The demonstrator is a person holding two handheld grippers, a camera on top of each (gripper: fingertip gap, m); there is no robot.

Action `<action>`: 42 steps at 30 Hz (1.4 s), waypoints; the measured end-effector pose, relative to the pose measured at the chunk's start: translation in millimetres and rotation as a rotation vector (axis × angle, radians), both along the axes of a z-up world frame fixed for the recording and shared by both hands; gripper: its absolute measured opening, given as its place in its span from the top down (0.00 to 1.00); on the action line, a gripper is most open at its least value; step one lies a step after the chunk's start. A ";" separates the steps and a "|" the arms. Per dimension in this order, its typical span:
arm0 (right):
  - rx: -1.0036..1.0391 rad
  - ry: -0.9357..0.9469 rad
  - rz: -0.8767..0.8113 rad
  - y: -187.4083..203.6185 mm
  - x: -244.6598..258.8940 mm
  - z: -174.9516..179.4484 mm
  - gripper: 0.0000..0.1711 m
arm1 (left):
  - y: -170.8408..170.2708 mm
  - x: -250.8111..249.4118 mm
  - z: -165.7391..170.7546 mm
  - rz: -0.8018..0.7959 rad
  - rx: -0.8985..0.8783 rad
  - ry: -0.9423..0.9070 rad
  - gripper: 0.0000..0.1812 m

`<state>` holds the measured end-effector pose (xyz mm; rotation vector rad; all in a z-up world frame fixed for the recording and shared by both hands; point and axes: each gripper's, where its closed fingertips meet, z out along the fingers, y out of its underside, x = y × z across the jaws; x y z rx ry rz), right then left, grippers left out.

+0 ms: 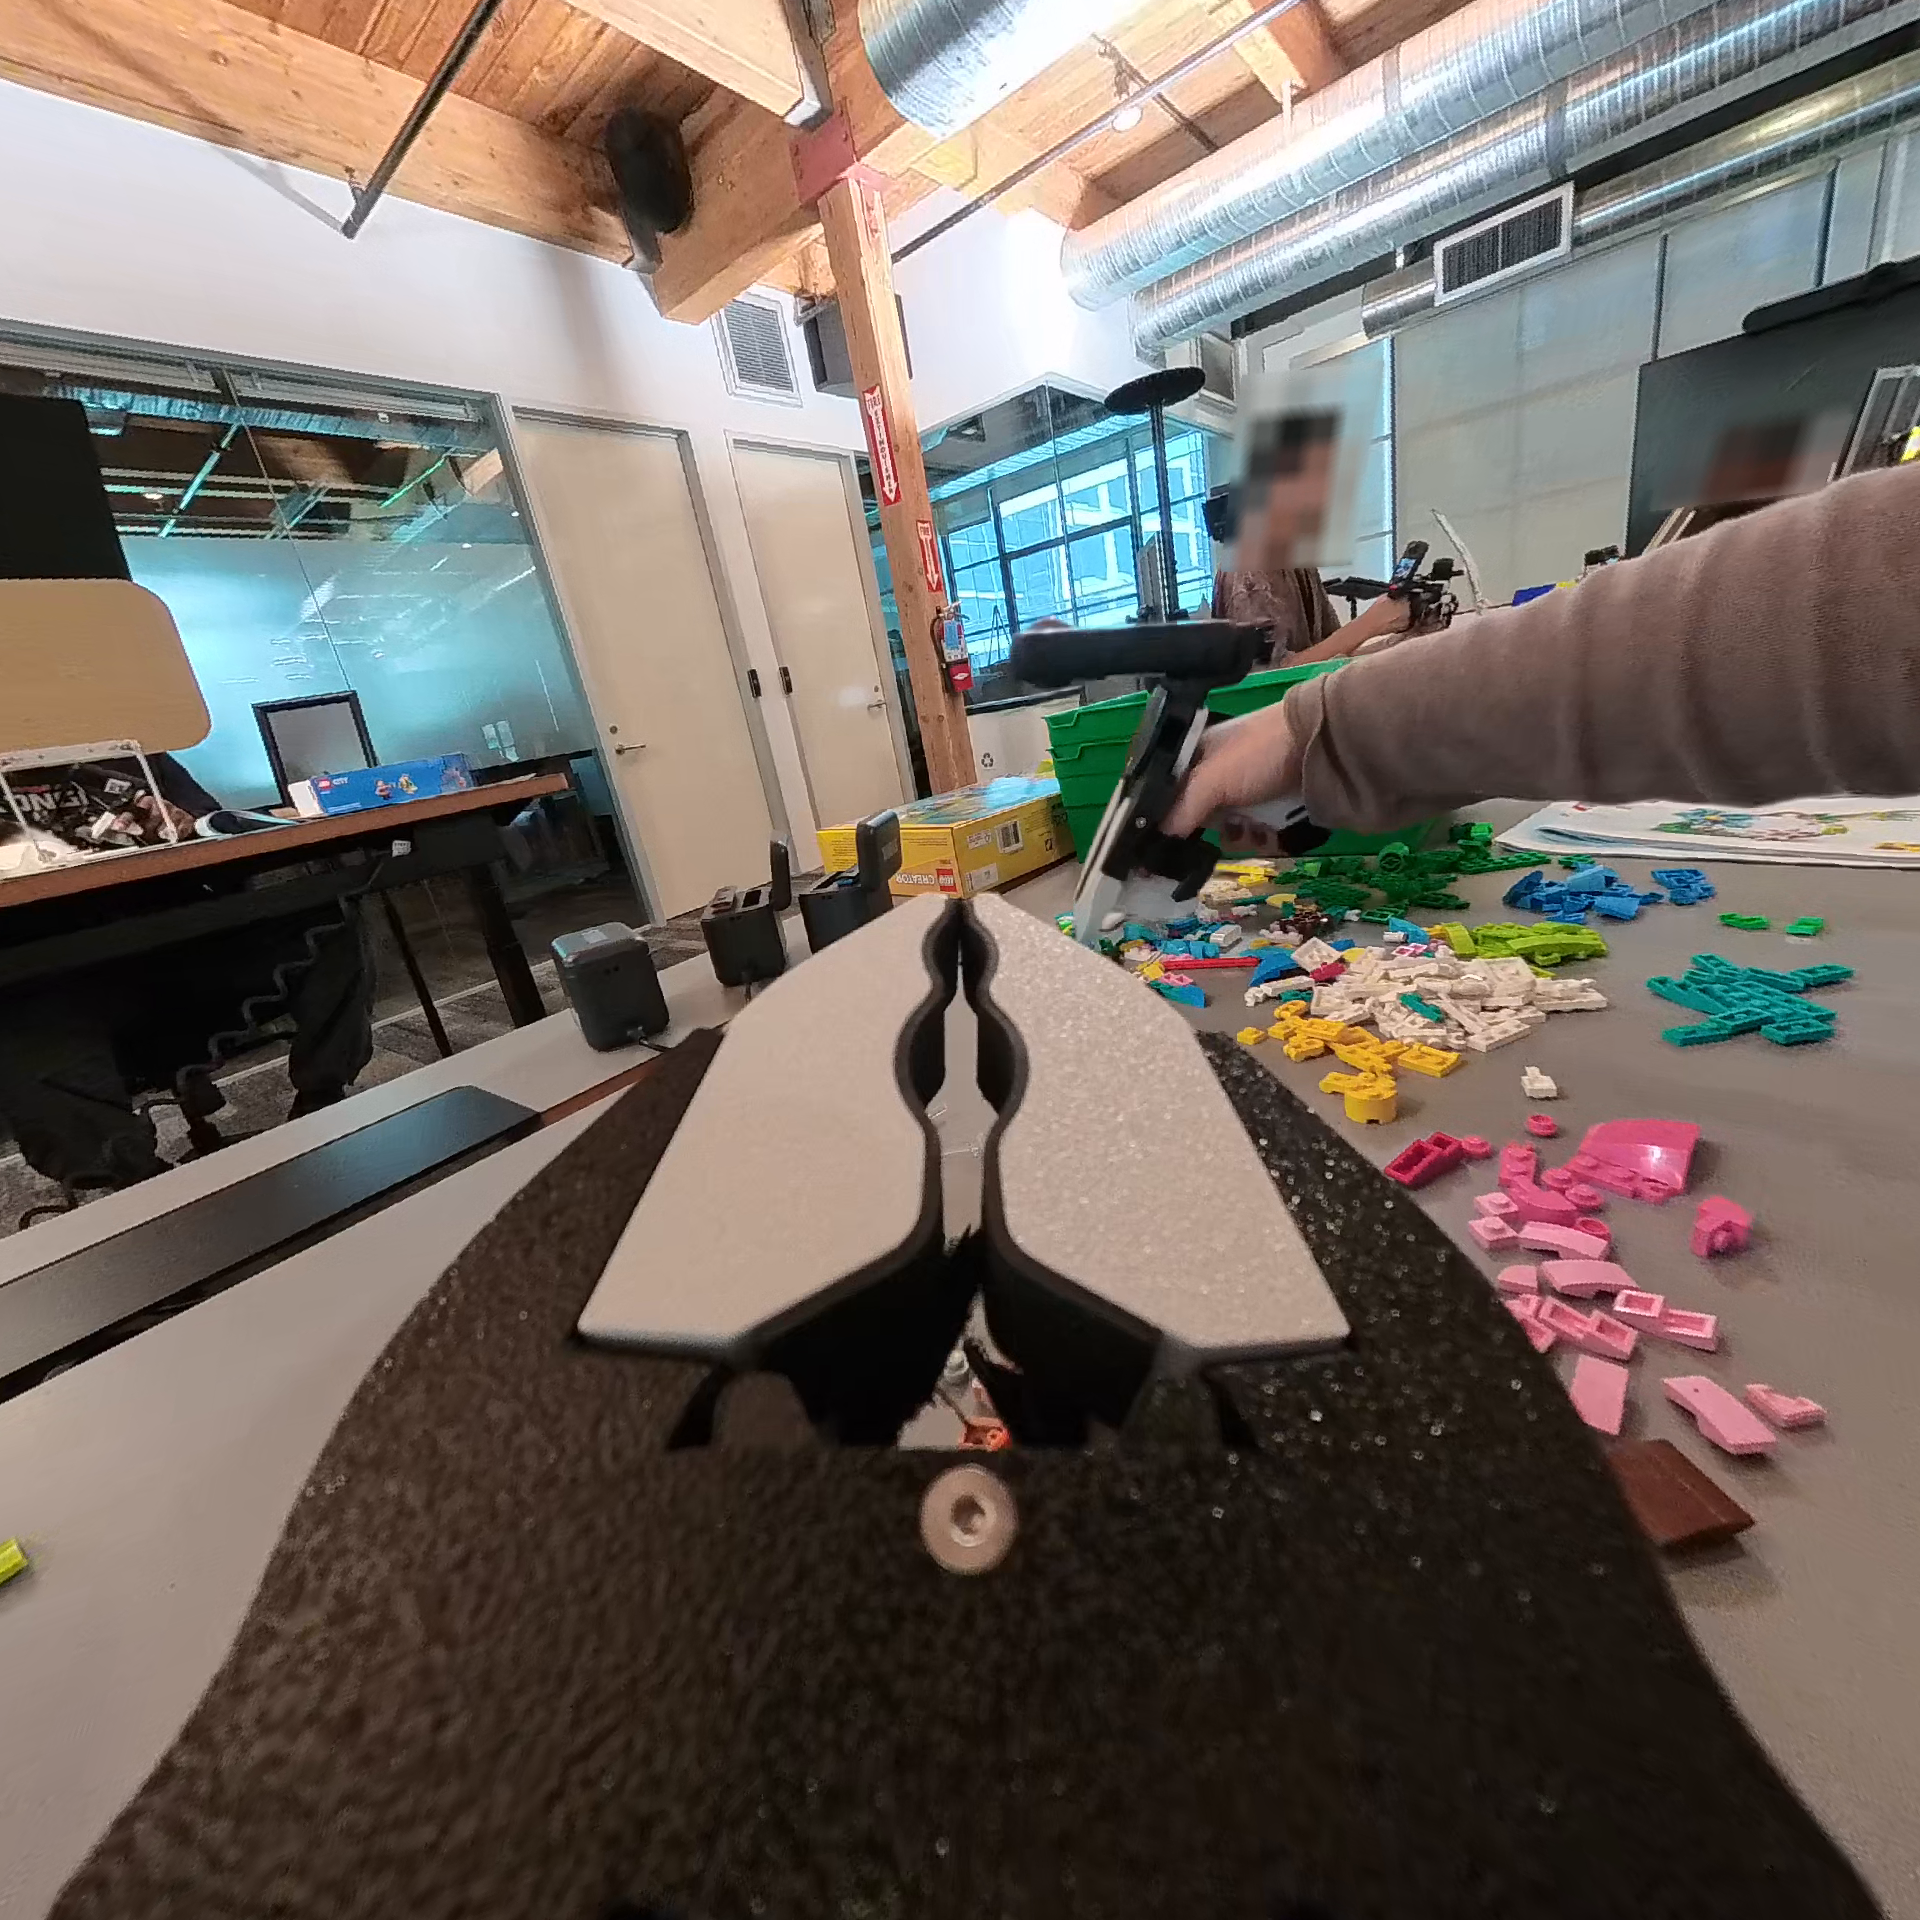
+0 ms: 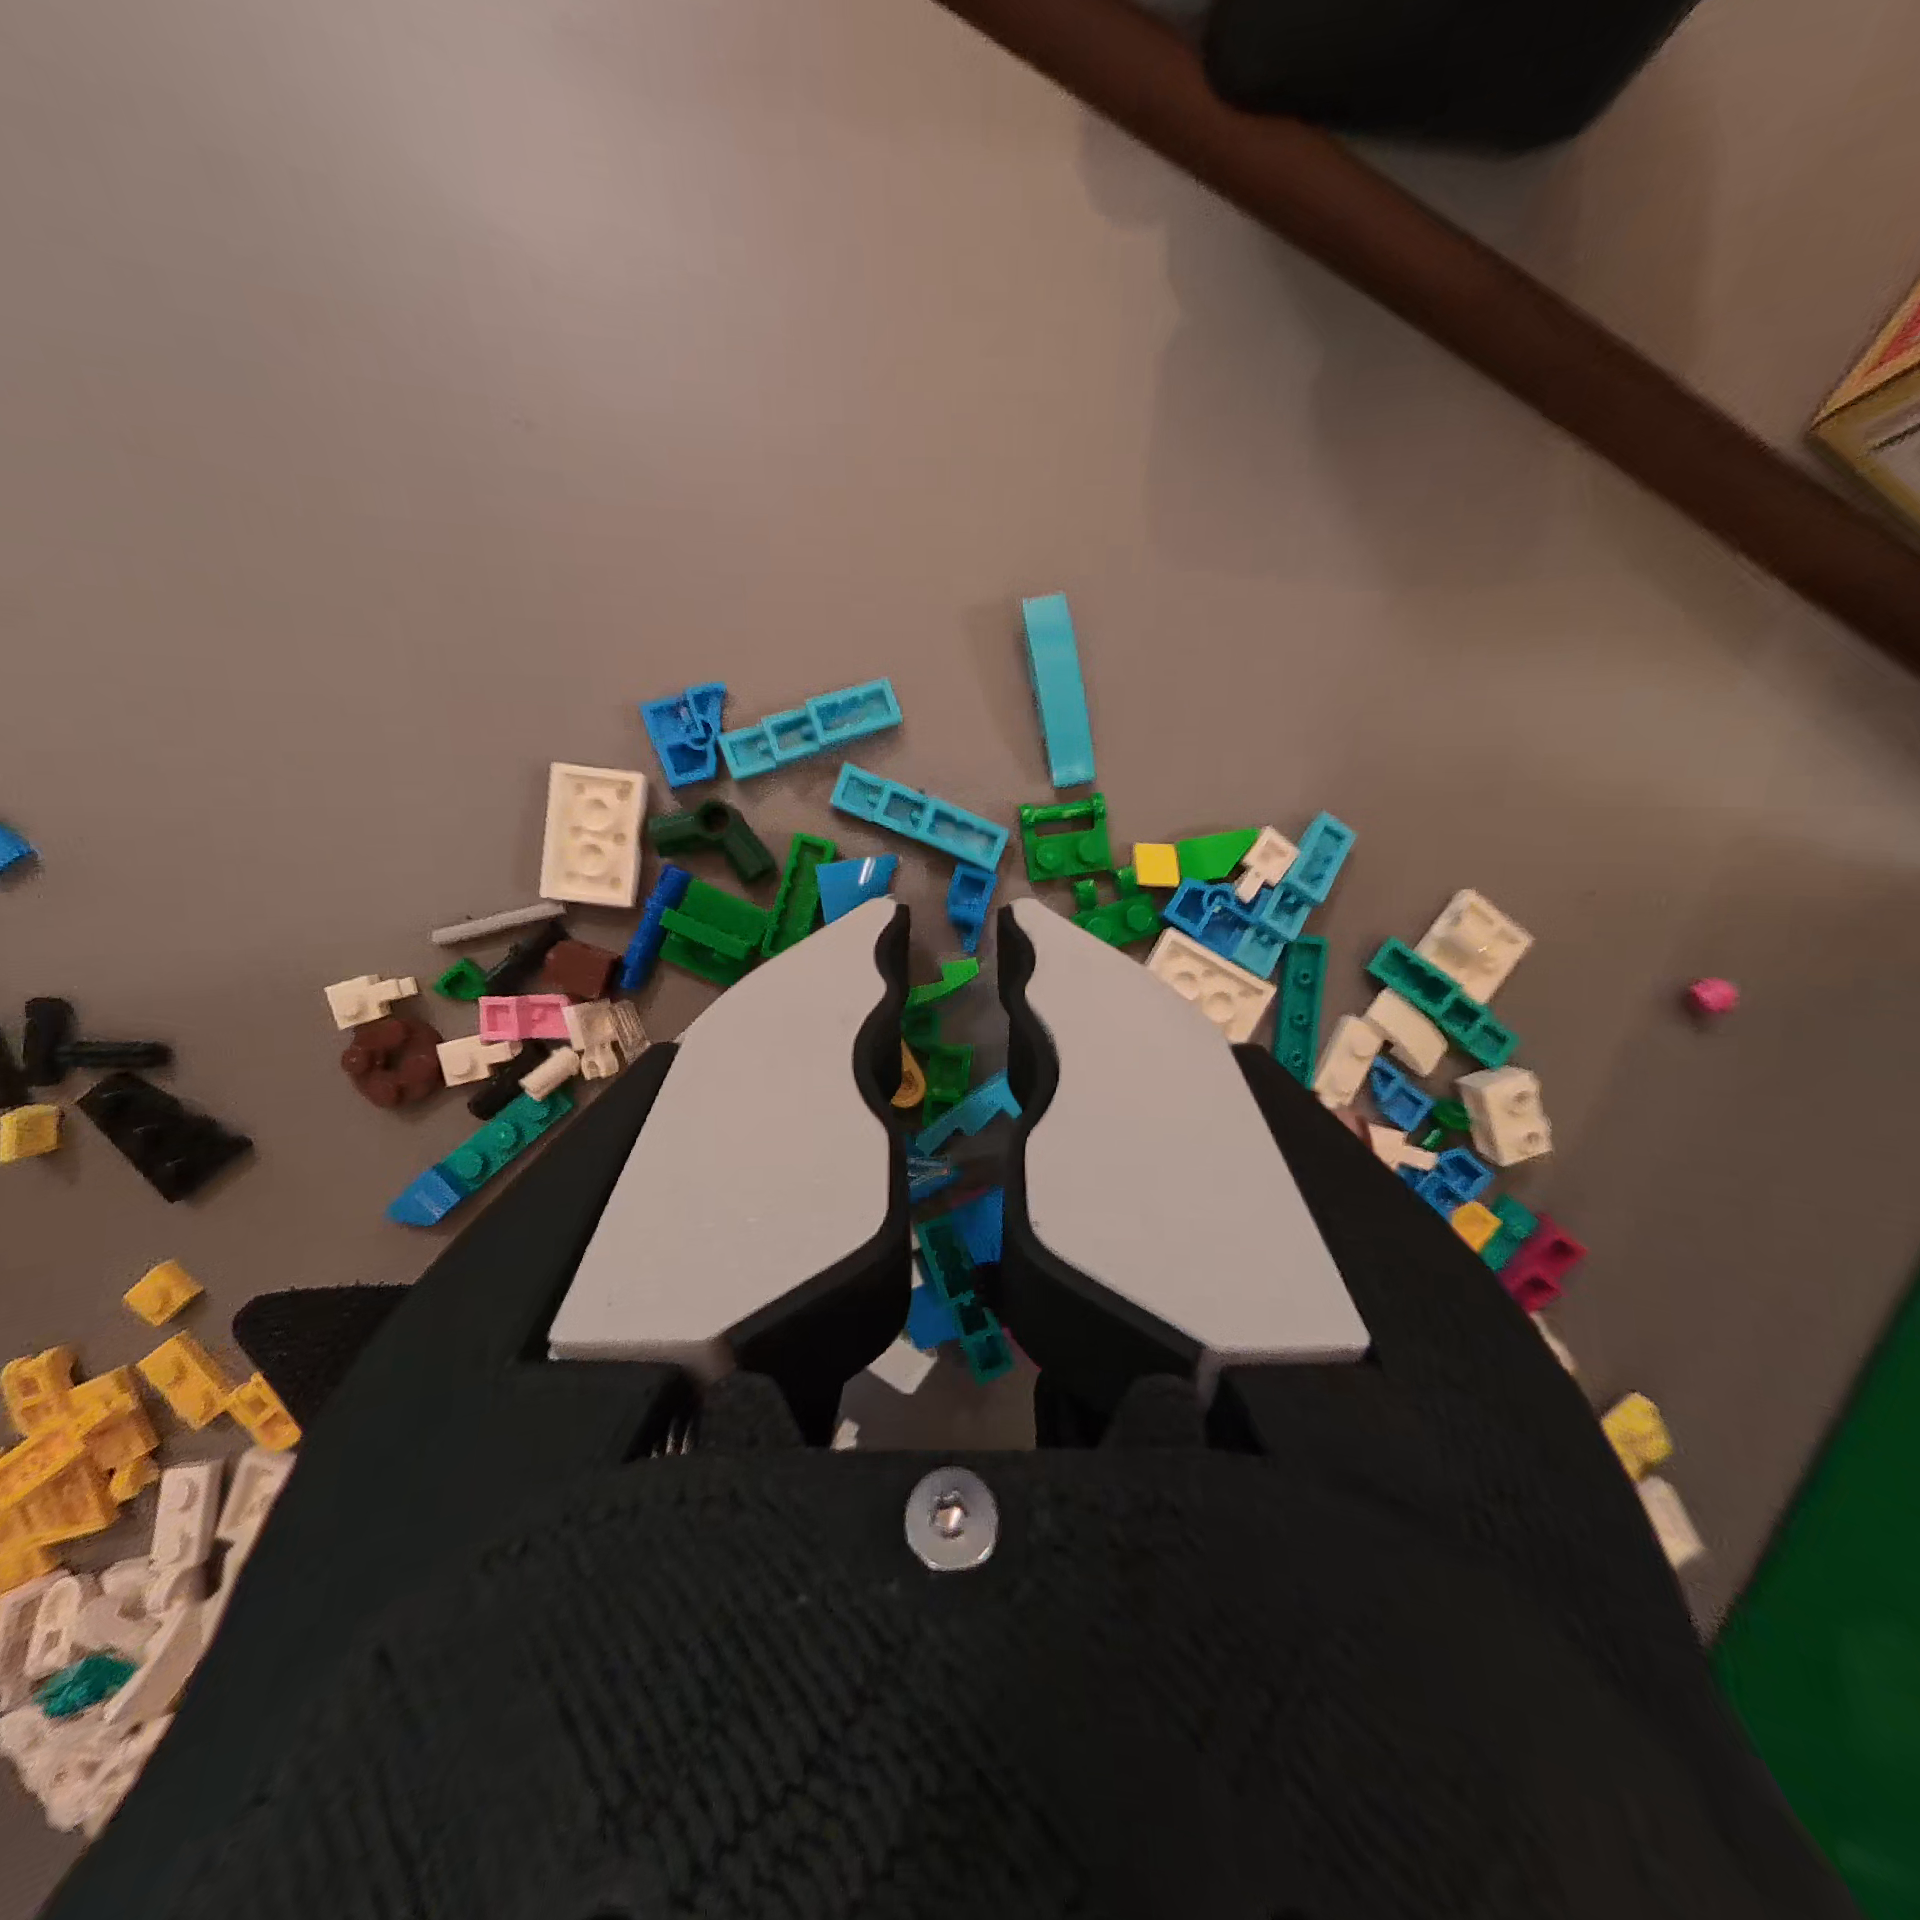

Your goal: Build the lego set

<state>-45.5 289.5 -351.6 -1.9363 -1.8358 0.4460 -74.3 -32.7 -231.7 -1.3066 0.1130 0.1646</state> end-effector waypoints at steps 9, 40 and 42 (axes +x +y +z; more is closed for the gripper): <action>-0.068 -0.103 0.130 -40.7 5.5 0.3 0.92 | 0.4 1.6 -0.4 -0.003 -0.002 0.010 1.00; -0.153 -0.119 -0.624 100.8 72.1 4.0 0.88 | 0.5 3.6 -0.5 -0.008 -0.002 0.019 1.00; -0.154 -0.146 -0.619 100.3 74.9 0.1 0.88 | 0.6 3.7 -0.5 -0.008 -0.003 0.019 1.00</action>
